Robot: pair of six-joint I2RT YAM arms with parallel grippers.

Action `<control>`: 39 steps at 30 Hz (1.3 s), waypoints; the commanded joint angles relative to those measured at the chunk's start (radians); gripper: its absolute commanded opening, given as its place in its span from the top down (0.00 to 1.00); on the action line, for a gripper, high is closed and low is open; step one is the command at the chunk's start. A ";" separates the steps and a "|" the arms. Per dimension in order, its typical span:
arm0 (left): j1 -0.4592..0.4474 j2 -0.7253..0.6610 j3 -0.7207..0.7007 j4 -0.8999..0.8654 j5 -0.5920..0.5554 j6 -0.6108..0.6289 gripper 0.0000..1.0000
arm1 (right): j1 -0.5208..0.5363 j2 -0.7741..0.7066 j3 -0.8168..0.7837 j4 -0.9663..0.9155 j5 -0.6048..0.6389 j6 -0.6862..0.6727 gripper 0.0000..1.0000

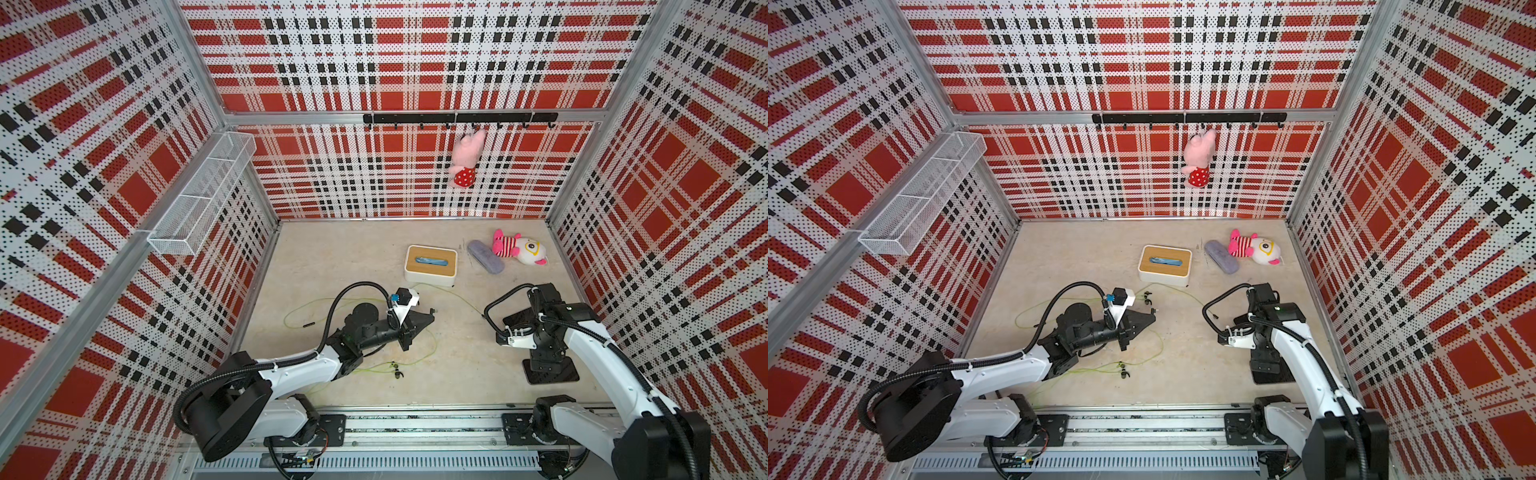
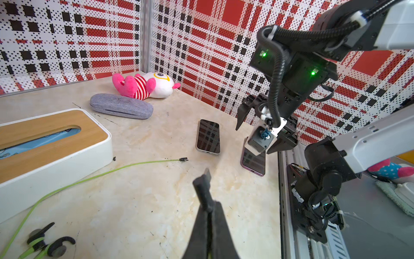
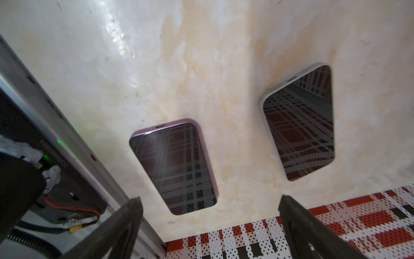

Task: Plug wired earphones into phones
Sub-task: Move the phone to the center of the board.

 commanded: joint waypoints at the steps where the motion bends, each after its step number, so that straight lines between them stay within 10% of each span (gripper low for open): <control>1: -0.007 -0.011 -0.016 0.022 0.004 0.023 1.00 | -0.017 0.033 0.011 -0.066 0.006 -0.057 0.00; 39: -0.067 -0.048 -0.018 -0.029 -0.049 0.080 1.00 | -0.114 0.061 -0.304 0.307 0.039 -0.235 0.00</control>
